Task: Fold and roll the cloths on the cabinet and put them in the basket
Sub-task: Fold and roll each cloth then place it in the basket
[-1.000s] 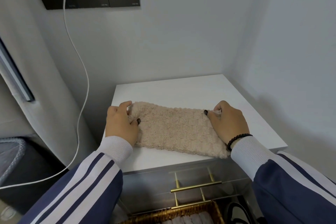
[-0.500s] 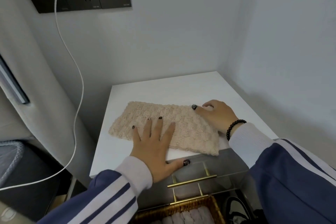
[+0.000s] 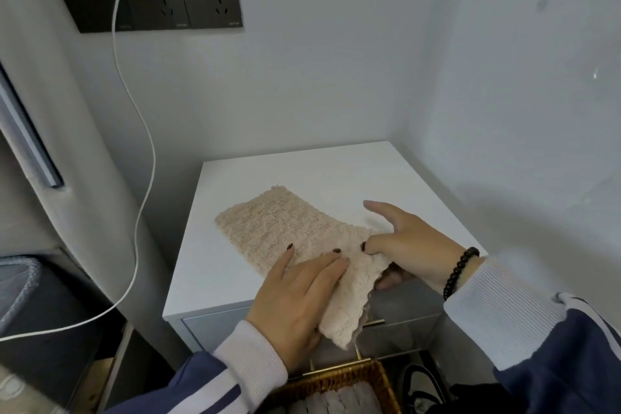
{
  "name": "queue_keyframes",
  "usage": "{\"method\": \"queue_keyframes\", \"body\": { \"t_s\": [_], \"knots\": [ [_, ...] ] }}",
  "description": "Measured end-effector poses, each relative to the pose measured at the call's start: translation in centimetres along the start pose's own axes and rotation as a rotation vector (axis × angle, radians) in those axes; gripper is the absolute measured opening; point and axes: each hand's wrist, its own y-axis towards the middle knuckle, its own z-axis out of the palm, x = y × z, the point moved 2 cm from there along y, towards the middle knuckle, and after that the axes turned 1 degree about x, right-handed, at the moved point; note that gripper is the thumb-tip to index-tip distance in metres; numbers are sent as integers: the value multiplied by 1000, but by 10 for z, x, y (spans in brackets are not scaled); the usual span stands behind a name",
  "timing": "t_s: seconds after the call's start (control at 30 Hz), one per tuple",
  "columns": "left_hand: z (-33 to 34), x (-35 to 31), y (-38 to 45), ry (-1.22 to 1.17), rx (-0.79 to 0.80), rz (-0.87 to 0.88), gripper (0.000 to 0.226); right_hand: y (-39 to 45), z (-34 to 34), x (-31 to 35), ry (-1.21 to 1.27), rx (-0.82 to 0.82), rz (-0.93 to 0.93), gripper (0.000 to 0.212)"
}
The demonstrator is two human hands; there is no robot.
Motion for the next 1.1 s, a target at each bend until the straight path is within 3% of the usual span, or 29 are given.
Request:
{"method": "queue_keyframes", "body": {
  "t_s": [0.1, 0.17, 0.33, 0.37, 0.43, 0.5, 0.6, 0.7, 0.8, 0.93, 1.1],
  "knots": [
    [-9, 7, -6, -136, -4, -19, 43, -11, -7, 0, -204, 200, -7, 36],
    [-18, 10, -12, -288, 44, -62, 37, -16, -12, -2, -285, 361, -10, 31],
    [-47, 12, -28, -632, 81, -256, 23, -21, -14, 7, -596, 514, -131, 64],
    [-52, 13, -31, -687, 64, -312, 21, -20, -11, 9, -617, 517, -146, 62],
    [-62, 16, -33, -798, -4, -428, 46, -18, 0, 16, -583, 451, -224, 36],
    [-67, 21, -31, -932, -110, -560, 52, -7, 9, 22, -523, 306, -321, 16],
    [-69, 34, -19, -1131, -194, -788, 29, 11, 20, 29, -347, 169, -352, 34],
    [-71, 50, -7, -1172, -162, -878, 32, 31, 32, 30, -189, 123, -303, 55],
    [-70, 68, 3, -1162, -150, -945, 33, 48, 44, 29, -84, 51, -265, 53],
    [-58, 100, 10, -934, -175, -1017, 20, 67, 56, 25, -196, -95, -229, 37],
    [-41, 121, 3, -730, -155, -1109, 15, 79, 68, 17, -366, -230, -226, 54]
  ]
}}
